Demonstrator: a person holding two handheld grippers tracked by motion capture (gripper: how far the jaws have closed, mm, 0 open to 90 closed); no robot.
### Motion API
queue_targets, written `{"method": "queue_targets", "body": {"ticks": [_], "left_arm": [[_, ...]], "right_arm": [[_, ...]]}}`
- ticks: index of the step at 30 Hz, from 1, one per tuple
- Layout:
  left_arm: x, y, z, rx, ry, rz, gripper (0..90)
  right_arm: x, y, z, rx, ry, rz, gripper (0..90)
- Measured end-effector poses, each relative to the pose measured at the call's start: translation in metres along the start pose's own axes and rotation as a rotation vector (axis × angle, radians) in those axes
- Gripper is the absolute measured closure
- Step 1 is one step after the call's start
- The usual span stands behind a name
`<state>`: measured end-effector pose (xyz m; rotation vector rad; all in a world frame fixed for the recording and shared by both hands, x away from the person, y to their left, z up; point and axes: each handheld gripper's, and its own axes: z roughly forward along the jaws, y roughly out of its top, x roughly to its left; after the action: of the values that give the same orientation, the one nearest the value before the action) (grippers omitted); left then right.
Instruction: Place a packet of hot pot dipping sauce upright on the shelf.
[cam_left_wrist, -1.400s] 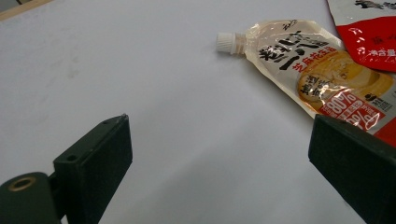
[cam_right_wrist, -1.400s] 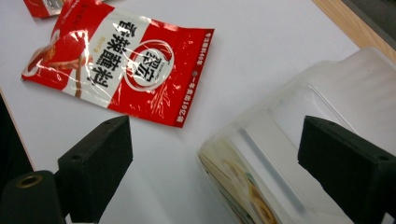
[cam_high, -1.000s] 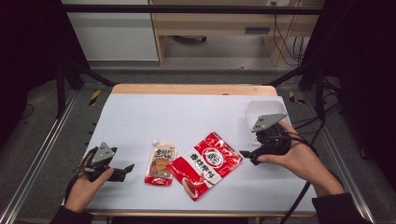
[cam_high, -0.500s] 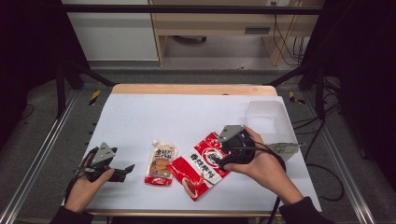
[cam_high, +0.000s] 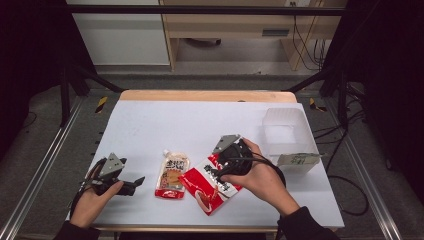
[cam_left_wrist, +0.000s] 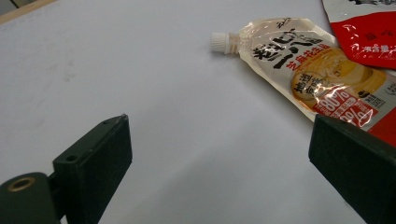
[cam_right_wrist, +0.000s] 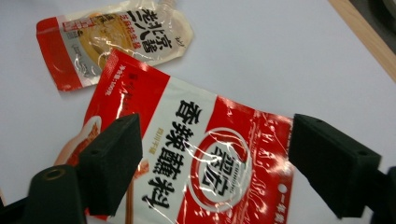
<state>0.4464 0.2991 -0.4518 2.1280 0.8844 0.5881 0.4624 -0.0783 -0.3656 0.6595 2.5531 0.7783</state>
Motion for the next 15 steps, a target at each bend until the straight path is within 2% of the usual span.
{"method": "queue_targets", "body": {"ticks": [10, 13, 15], "left_arm": [[-0.004, 0.001, 0.001, 0.02, -0.006, 0.023, 5.5], [-0.005, 0.002, 0.002, 0.026, -0.006, 0.027, 4.2], [-0.006, 0.002, 0.002, 0.024, -0.007, 0.029, 4.0]], "right_arm": [[0.018, 0.023, 0.045, -0.004, 0.044, 0.035, 36.3], [0.022, 0.029, 0.058, 0.023, 0.02, 0.074, 37.3], [0.023, 0.03, 0.062, 0.02, 0.014, 0.086, 37.1]]}}
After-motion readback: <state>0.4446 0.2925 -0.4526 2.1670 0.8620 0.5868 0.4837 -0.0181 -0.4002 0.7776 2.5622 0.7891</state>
